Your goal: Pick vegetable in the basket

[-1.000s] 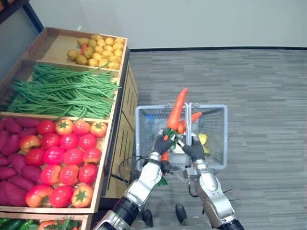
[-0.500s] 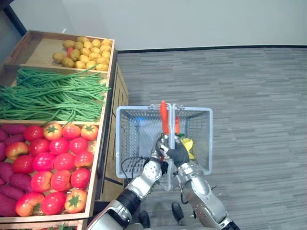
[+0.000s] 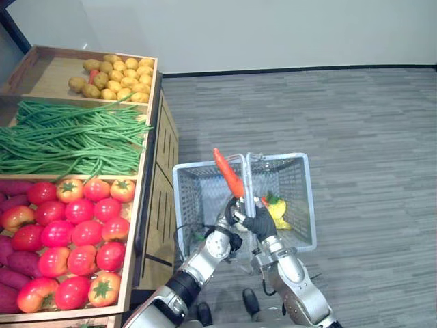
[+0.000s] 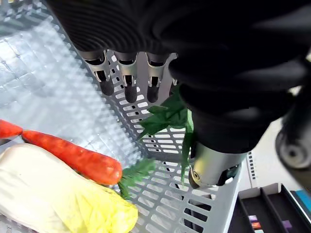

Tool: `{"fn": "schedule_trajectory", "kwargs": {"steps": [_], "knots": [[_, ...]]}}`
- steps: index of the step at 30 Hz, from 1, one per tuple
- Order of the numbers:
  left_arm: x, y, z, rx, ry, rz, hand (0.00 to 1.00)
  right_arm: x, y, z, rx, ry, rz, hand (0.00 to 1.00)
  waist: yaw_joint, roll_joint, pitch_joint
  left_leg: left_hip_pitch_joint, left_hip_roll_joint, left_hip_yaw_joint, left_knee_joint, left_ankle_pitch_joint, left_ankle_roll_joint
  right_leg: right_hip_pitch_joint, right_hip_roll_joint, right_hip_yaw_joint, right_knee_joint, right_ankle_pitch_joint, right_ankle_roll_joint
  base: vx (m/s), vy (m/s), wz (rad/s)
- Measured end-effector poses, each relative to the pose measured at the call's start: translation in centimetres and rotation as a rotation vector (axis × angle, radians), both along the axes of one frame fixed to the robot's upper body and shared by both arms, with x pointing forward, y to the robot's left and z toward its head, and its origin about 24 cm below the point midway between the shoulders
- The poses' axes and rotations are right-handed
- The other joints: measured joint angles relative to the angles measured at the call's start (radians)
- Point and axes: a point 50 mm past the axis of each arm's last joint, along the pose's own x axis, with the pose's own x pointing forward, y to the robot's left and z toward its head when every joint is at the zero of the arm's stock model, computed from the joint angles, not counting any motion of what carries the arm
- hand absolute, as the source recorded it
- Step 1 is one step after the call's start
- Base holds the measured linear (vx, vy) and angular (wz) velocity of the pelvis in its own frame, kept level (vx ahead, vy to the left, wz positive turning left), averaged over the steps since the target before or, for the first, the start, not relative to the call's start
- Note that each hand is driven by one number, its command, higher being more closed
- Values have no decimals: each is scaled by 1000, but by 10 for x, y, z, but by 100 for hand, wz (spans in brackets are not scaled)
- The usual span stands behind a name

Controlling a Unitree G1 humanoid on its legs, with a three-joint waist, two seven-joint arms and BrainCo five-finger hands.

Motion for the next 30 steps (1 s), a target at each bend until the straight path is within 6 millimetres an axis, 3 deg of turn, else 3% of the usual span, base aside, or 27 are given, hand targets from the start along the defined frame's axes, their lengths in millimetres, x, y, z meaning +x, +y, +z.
{"fn": "schedule_trajectory", "kwargs": {"steps": [5,16,22,27,30], "knots": [[-8,9,2,-53,-1,30,0,5,-16,0,-46,-13,-75,100,2,0,0,3,1,-11,0,0,-1,10,0,-12,-5,0,0,12,-9,6],[-23,53,13,-106,-57,118,0,5,-57,-6,-62,20,-268,100,24,3,-2,11,-1,-43,-3,9,-3,29,-2,-51,-7,-1,0,-4,-12,8],[-40,87,24,-217,-105,271,0,3,-79,-8,-70,30,-374,100,33,28,-35,19,-2,-63,-32,27,-5,31,-2,-76,-7,-2,1,-6,-16,11],[-65,107,10,-283,-34,375,0,-14,-106,-21,-100,93,-483,100,59,46,-48,19,-6,-78,-36,30,-7,38,-9,-106,-7,-9,4,-17,-16,13],[-80,113,-5,-293,40,417,0,-27,-117,-30,-127,141,-533,100,58,46,-49,32,-10,-98,-55,44,-7,51,-15,-129,-7,-17,4,-15,-9,21]]}}
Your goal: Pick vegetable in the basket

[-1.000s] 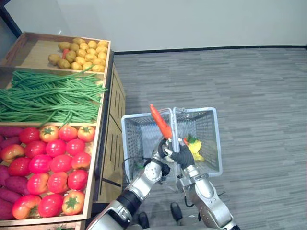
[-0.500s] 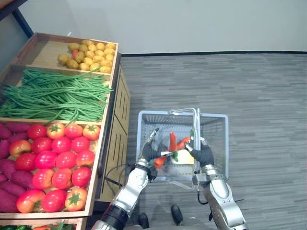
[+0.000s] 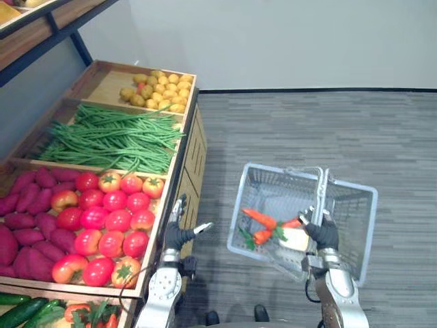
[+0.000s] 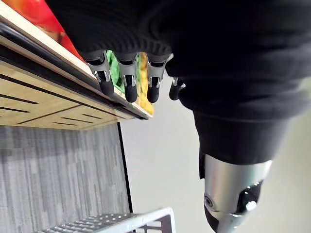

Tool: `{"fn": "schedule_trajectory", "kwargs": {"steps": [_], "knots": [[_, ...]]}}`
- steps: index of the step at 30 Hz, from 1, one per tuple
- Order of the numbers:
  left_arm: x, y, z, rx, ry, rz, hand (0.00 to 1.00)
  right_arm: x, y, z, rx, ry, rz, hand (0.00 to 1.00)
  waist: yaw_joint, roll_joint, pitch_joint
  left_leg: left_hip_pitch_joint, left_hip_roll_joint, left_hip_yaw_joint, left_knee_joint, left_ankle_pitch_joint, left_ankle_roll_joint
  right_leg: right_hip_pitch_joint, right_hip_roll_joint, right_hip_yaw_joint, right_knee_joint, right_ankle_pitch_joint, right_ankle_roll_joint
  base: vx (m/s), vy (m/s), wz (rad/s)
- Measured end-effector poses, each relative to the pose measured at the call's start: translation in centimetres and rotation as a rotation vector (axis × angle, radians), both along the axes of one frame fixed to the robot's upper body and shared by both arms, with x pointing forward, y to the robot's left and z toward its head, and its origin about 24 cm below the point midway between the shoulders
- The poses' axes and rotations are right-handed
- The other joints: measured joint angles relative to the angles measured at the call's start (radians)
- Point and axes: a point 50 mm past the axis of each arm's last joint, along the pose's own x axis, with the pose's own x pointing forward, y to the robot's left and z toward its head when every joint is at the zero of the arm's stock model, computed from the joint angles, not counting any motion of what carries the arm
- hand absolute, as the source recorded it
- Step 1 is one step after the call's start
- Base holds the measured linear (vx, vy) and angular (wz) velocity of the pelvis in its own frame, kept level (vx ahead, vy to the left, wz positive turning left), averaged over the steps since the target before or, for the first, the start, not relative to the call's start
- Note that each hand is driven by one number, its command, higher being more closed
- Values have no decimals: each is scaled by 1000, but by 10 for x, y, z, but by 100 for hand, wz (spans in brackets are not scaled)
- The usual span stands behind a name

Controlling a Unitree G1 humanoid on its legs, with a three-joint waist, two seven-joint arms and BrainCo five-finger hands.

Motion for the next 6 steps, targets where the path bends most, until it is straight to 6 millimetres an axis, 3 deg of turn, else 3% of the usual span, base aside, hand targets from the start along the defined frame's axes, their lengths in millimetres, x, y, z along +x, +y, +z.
{"fn": "schedule_trajectory", "kwargs": {"steps": [6], "knots": [[-28,22,-47,19,235,42,0,-18,-19,-33,-12,156,-84,100,9,-16,-14,11,-5,-18,-1,2,0,19,-8,-24,1,-6,0,-12,-4,9]]}}
